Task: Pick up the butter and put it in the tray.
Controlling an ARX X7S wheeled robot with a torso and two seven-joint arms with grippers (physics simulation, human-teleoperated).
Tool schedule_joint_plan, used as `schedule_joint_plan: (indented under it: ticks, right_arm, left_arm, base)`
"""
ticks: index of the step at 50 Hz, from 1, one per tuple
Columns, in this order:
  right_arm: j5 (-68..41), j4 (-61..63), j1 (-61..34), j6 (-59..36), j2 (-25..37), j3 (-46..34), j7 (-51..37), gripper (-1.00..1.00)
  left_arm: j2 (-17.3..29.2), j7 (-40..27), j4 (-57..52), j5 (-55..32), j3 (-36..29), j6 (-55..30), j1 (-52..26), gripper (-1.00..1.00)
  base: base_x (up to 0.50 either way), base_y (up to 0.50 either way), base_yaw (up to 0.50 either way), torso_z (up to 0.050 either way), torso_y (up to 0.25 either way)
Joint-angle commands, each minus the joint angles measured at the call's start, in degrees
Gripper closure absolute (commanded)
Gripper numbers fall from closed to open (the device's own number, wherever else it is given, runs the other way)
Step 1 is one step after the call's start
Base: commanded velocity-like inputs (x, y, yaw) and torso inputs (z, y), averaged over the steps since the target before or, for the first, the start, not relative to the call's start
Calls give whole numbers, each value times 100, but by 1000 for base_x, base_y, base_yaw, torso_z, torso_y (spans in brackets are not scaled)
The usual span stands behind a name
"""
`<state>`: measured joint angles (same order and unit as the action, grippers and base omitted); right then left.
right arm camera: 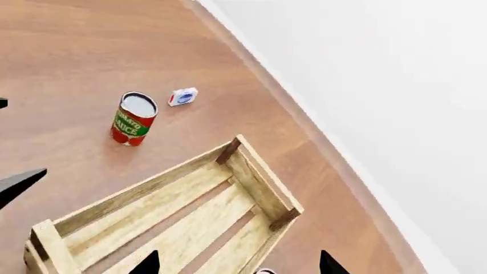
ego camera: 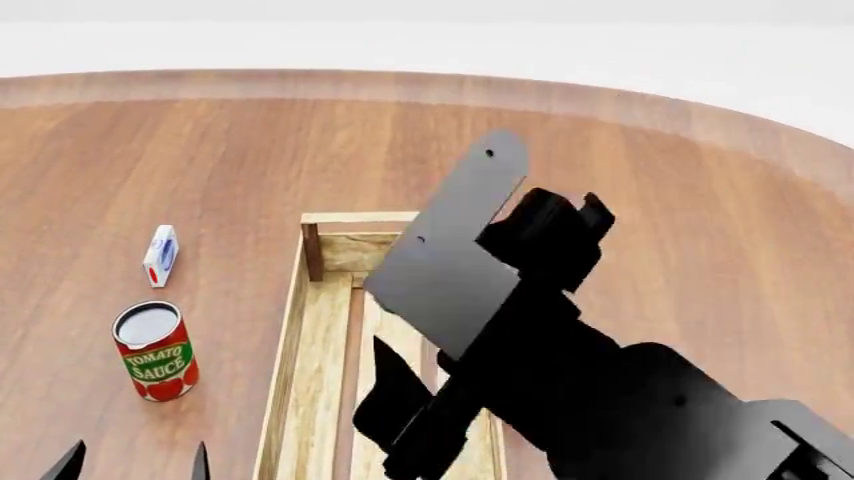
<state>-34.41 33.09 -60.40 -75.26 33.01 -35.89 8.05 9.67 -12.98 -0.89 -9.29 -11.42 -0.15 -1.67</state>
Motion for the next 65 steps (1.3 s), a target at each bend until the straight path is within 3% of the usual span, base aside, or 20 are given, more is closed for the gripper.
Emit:
schedule_joint_plan:
  ticks: [1,29,65]
  right_arm:
    - [-34,611,-1530,-826,796,-3212,1981,-100]
    - [-72,444,-1474,-605,775,-3361,1915,-100]
    - [722,-931,-455,1437,616,-4419,1992,-100]
  left_arm:
    - [23,-18,88,-27,-48,61,-6,-100]
    - [95,-103,54,-90,-140,14,-64,-100]
    - [200,-203,-103,-179,-248,-29,-3,-100]
  base:
    - [0,0,0,0,0]
    - [0,0,0,0,0]
    - [0,0,0,0,0]
